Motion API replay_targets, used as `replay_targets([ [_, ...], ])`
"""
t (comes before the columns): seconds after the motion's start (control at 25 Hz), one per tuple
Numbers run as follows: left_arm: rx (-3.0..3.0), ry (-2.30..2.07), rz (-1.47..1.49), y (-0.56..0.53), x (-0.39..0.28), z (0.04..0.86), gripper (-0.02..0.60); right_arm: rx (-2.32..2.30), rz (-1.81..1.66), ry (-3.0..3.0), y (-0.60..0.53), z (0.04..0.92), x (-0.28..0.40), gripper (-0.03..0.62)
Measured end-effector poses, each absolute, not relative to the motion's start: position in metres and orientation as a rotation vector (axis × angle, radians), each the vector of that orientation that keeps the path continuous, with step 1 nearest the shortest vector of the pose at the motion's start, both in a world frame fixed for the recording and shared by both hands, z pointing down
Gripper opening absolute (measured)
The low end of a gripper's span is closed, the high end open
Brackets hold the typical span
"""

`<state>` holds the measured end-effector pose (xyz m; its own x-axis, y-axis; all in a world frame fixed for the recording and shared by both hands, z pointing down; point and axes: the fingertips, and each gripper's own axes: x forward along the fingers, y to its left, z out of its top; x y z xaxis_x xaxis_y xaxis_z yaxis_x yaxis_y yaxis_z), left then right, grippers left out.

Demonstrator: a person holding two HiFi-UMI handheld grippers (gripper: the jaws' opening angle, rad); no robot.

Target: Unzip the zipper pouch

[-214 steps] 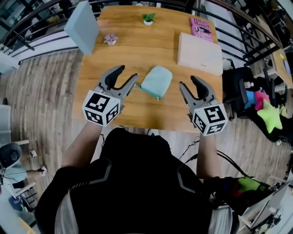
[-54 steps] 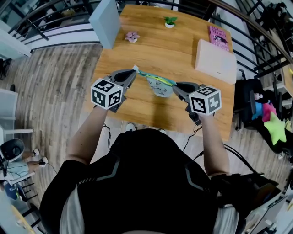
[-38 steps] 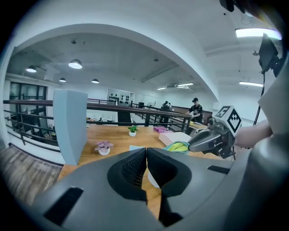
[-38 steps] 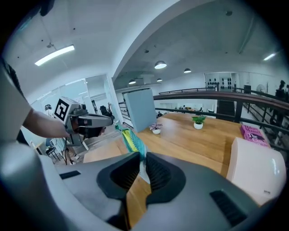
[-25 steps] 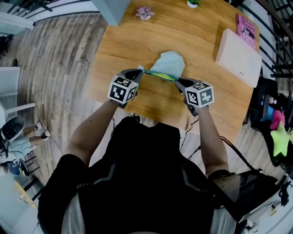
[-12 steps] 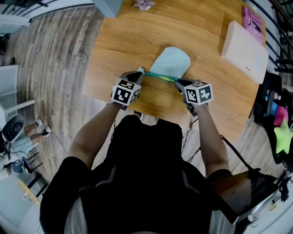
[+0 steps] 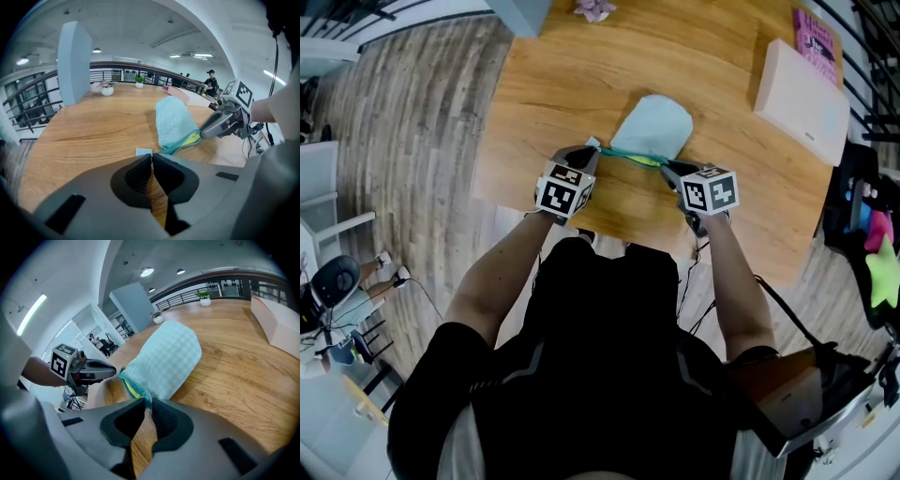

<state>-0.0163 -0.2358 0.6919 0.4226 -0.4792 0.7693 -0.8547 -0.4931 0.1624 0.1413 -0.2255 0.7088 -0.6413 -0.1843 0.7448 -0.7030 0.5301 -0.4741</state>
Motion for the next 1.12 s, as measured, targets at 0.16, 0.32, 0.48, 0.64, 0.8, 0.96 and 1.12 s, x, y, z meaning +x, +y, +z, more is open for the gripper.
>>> replay_targets([
  [0.16, 2.122, -1.107, 0.929, -0.233, -0.016, 0.699, 0.034, 0.733, 1.033, -2.124, -0.224, 0.711, 0.143, 0.058],
  [0.32, 2.136, -1.098, 0.918, -0.235, -0.016, 0.699, 0.034, 0.758, 1.025, -2.123, -0.224, 0.710, 0.143, 0.058],
  [0.48, 2.169, -1.110, 0.913, -0.241, -0.016, 0.694, 0.034, 0.763, 0.981, -2.128, -0.229, 0.707, 0.142, 0.106],
  [0.64, 2.222, -1.137, 0.851, -0.245, -0.018, 0.665, 0.035, 0.806, 0.931, -2.152, -0.233, 0.682, 0.142, 0.192],
  [0.8, 2.286, -1.172, 0.749, -0.249, -0.020, 0.622, 0.037, 0.857, 0.870, -2.210, -0.241, 0.635, 0.143, 0.199],
  [0.96, 2.373, -1.208, 0.631, -0.264, -0.016, 0.570, 0.060, 0.917, 0.788, -2.307, -0.252, 0.576, 0.147, 0.204],
  [1.12, 2.473, -1.229, 0.481, -0.275, -0.009, 0.504, 0.098, 1.011, 0.680, -2.403, -0.261, 0.512, 0.157, 0.204],
])
